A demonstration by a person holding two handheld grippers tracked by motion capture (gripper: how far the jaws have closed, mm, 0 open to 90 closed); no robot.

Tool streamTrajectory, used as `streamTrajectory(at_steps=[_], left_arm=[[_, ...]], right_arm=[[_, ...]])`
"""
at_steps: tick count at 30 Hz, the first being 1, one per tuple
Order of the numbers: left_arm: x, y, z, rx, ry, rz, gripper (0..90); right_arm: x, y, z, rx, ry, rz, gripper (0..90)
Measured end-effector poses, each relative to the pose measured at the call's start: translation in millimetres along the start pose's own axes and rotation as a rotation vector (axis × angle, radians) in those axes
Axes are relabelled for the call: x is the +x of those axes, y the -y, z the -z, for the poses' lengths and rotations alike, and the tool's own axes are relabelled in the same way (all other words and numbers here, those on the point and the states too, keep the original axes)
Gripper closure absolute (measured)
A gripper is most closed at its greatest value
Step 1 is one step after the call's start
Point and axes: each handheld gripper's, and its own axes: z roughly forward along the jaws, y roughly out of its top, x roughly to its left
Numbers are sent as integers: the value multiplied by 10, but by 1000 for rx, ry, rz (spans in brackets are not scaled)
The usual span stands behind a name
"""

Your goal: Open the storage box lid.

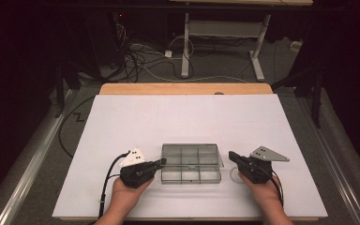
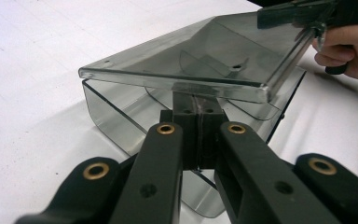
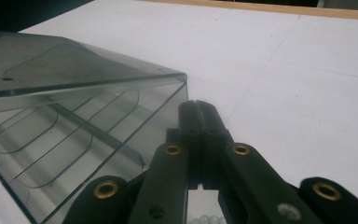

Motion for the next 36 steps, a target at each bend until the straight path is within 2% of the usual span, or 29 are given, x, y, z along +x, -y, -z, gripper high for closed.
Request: streamTrajectory(at_steps=[9,11,15,19,27,36], left_arm=[[78,-67,-87,-8,-3,12,877],[86,-90,-111,-7,-1,13,877],[106,-137,-149,-12,2,10,877],[137,-176,-181,-16,2,14,877],[186,-217,-209,-10,-7,14,877],[218,-288,-221,-20,-17,16,877]], right_arm=[[-11,-45,-88,-1,4,-7,900],[-25,-72,-110,-1,4,8,900],[-67,-110,-143,-13,-6,-5,900],[-98,-138,-187,-16,-12,1,900],[-129,-200,-309,-9,-7,-3,900],[-110,-328,-412,-29,-2,1,900]])
